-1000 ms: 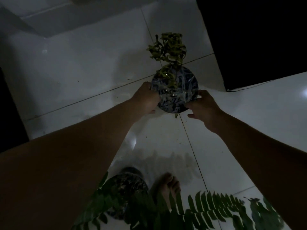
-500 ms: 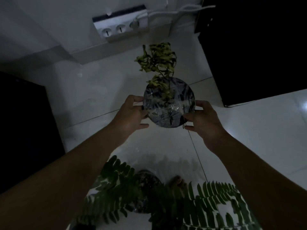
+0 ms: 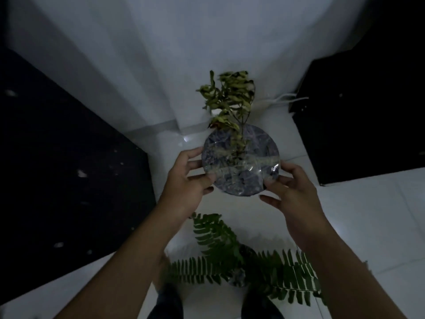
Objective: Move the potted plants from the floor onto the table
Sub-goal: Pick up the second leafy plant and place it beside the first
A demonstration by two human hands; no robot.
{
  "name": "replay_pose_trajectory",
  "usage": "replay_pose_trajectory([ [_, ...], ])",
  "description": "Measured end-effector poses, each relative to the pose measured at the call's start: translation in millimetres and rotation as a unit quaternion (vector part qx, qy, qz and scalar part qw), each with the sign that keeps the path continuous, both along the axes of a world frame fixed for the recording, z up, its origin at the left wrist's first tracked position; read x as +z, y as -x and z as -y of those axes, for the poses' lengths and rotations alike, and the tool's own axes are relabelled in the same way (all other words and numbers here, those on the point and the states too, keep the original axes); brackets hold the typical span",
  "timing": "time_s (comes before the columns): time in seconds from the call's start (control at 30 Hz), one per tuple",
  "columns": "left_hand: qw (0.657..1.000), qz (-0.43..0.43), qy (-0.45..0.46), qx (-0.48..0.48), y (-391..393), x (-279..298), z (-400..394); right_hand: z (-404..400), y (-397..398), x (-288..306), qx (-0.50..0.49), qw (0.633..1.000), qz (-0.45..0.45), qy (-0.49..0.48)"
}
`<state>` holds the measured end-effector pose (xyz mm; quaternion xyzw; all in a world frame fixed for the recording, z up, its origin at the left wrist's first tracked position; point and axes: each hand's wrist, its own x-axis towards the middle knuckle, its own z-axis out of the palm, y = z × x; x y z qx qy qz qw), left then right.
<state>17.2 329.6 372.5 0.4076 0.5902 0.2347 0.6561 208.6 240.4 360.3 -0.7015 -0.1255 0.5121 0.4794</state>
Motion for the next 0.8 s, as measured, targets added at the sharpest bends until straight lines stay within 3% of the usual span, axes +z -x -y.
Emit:
replay_pose_trajectory([
  [0.4,0.99,0.013,-0.123,0.063,93.5,262.6,50.7,22.5,73.8,255.4,0.087,0.987,0.005,-0.134],
  [0.8,0.949,0.034,-0.232,0.212,121.2,367.6,108.1,15.3,98.5,366.2,0.207,0.951,0.007,-0.23],
])
